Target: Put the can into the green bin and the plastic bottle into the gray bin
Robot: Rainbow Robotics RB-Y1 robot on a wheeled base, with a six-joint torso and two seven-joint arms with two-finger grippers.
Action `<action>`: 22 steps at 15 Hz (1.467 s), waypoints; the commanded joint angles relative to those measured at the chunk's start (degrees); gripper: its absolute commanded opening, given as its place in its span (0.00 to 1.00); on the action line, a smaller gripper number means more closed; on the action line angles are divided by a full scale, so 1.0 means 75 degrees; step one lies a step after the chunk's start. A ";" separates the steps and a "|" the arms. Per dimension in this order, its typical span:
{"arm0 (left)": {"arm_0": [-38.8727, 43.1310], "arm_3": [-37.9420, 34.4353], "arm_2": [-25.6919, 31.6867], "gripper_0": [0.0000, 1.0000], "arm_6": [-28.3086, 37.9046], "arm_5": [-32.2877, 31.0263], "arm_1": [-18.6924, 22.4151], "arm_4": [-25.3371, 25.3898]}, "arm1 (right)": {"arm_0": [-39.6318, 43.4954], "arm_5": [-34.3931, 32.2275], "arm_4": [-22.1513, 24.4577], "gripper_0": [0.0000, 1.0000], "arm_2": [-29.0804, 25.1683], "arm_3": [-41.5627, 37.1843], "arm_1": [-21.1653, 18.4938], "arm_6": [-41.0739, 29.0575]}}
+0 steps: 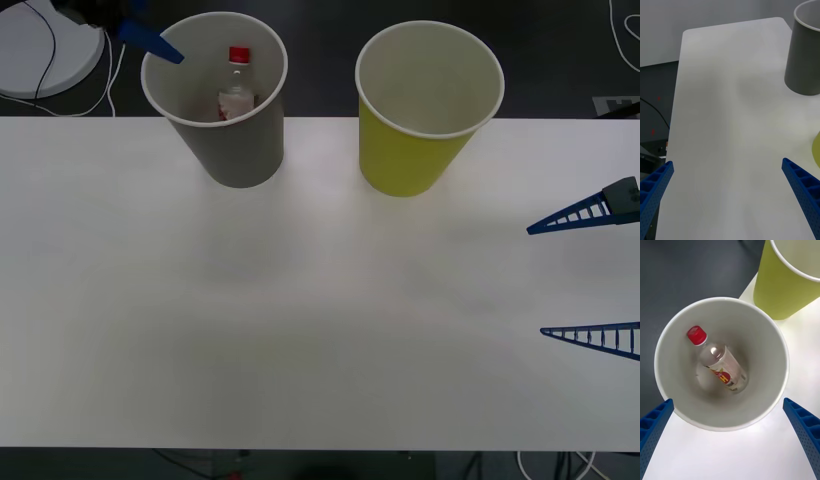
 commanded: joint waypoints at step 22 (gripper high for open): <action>1.0469 -0.5964 0.7324 1.00 -0.4357 0.1268 0.1334 0.2954 | 0.0000 0.0000 0.0000 1.00 0.0000 0.0000 0.0000 0.0000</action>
